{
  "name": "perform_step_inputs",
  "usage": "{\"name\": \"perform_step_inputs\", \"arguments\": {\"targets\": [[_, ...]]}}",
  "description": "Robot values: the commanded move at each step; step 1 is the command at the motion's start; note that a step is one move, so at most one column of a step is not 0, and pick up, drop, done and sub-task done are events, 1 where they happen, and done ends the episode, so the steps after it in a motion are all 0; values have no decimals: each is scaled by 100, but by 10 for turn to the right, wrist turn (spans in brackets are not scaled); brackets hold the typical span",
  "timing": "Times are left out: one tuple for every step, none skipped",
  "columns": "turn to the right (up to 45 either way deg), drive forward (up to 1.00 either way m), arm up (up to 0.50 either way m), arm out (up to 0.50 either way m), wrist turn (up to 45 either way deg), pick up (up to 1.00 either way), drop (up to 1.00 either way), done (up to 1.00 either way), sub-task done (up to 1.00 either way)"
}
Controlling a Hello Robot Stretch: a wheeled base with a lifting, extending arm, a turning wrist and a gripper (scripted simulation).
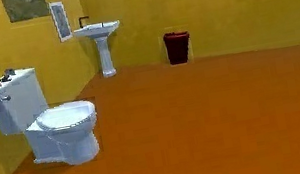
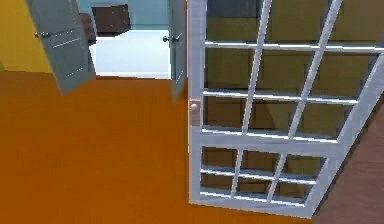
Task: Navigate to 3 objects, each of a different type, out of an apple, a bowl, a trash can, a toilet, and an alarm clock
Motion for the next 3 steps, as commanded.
{"name": "perform_step_inputs", "arguments": {"targets": [[0, 100, 0, 0, 0, 0, 0, 0, 0], [0, 25, 0, 0, 0, 0, 0, 0, 0], [-450, 0, 0, 0, 0, 0, 0, 0, 0]]}}
